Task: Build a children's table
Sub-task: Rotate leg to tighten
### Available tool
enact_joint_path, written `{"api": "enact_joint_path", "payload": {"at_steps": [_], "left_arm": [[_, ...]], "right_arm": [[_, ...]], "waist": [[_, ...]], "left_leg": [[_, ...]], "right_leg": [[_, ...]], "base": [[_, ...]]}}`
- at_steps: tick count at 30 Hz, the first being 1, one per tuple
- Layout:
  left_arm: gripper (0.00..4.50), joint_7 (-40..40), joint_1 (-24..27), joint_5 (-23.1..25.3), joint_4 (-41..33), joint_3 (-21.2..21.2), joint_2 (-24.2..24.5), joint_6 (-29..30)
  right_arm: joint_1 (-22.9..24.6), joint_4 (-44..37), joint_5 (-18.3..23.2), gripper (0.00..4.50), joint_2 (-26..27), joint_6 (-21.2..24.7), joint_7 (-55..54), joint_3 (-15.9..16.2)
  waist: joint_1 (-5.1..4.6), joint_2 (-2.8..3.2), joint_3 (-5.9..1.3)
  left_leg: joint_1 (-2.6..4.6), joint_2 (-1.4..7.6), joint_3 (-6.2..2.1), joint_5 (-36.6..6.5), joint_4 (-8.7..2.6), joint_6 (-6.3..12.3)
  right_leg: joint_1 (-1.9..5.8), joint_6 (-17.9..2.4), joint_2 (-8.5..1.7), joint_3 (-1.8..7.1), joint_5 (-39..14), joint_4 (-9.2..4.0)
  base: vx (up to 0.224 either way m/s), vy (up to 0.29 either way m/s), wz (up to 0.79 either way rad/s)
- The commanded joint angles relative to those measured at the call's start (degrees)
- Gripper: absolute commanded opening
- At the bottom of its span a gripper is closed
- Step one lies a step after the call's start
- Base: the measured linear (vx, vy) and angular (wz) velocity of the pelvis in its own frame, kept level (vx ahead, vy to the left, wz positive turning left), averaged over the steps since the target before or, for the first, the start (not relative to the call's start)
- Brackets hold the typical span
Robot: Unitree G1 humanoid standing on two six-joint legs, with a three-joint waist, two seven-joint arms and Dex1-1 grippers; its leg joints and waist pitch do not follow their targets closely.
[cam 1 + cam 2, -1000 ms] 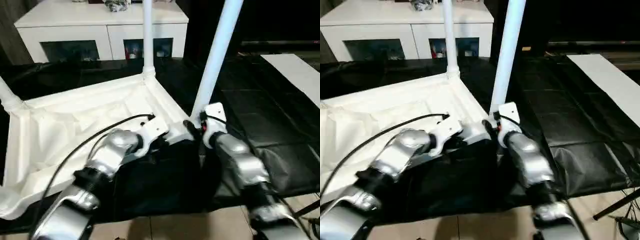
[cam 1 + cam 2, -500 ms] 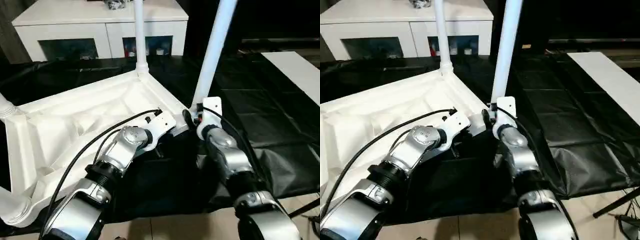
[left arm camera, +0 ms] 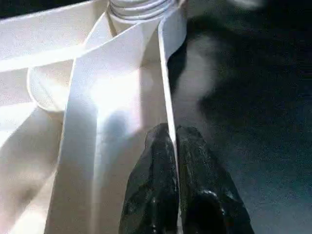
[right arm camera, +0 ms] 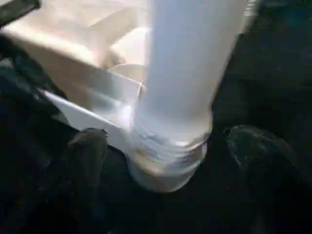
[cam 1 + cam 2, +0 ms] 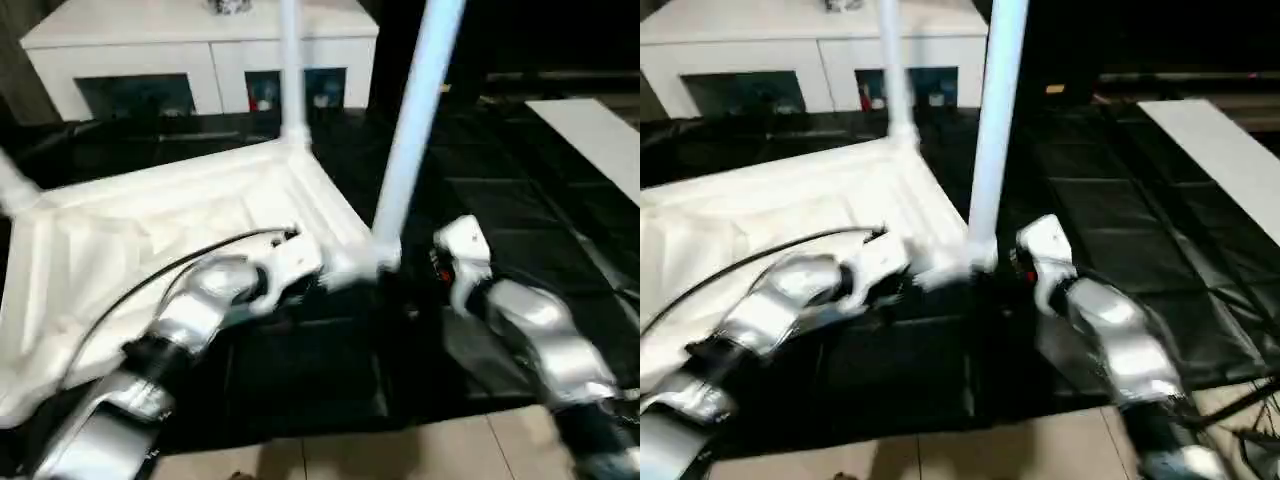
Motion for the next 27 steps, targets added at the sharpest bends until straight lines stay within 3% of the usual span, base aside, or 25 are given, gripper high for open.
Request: {"api": "enact_joint_path", "payload": {"at_steps": [1, 5, 10, 11, 12, 27], "left_arm": [[0.0, -5.26, -0.17, -1.78, -3.89, -1.92, 0.25, -0.42], [0.0, -6.71, -0.28, -1.73, -4.14, -2.14, 1.32, -0.48], [0.0, -6.64, -0.63, -0.83, -3.07, -1.72, 2.44, -1.48], [0.0, -6.81, -0.65, -0.87, -3.02, -1.56, 2.66, -1.42], [0.0, -7.05, -0.68, -0.89, -3.02, -1.4, 2.97, -1.32], [0.0, -8.35, -0.56, -1.32, -3.33, -1.45, 4.11, -0.67]], "right_arm": [[-0.5, -2.09, 1.62, 4.32, -0.95, 0.61, 4.53, 0.66], [-1.57, -0.87, 0.29, 4.32, -1.87, 0.15, 5.95, 1.41], [-2.28, 0.24, -0.62, 4.16, -3.49, -0.72, 8.71, 3.15], [-2.37, 0.62, -0.77, 4.16, -3.81, -0.83, 9.5, 3.43], [-2.53, 1.23, -1.06, 4.16, -3.91, -1.08, 10.17, 3.45], [-4.16, 4.67, -1.11, 2.9, -2.83, -2.37, 11.8, 3.09]], "waist": [[-0.02, -0.18, -3.29], [0.59, -0.2, -3.36], [0.64, -0.39, -3.5], [0.6, -0.89, -3.49], [0.63, -0.66, -3.49], [0.59, -0.64, -3.64]], "left_leg": [[0.98, 1.83, -0.44, -9.85, -3.93, 4.21], [1.22, 1.81, -0.28, -9.05, -3.89, 3.89], [0.95, 1.67, -0.2, -7.74, -3.7, 3.96], [0.88, 1.65, -0.15, -7.53, -3.69, 4.17], [0.78, 1.61, -0.19, -7.15, -3.63, 4.45], [0.88, 1.61, -0.08, -6.42, -3.37, 5.09]], "right_leg": [[2.43, -15.58, -2.72, 2.58, 0.8, -3.96], [2.2, -15.59, -2.75, 2.57, 0.53, -3.87], [2.48, -15.16, -2.87, 2.59, 1.93, -3.67], [2.54, -15.16, -2.85, 2.57, 2.01, -3.72], [2.57, -15.21, -2.9, 2.56, 2.04, -3.61], [2.43, -15.8, -2.78, 2.49, 2.35, -3.41]], "base": [[0.0, 0.0, 0.0], [0.0, 0.0, 0.0], [0.0, 0.0, 0.0], [0.0, 0.0, 0.0], [0.0, 0.0, 0.0], [0.0, 0.0, 0.0]]}}
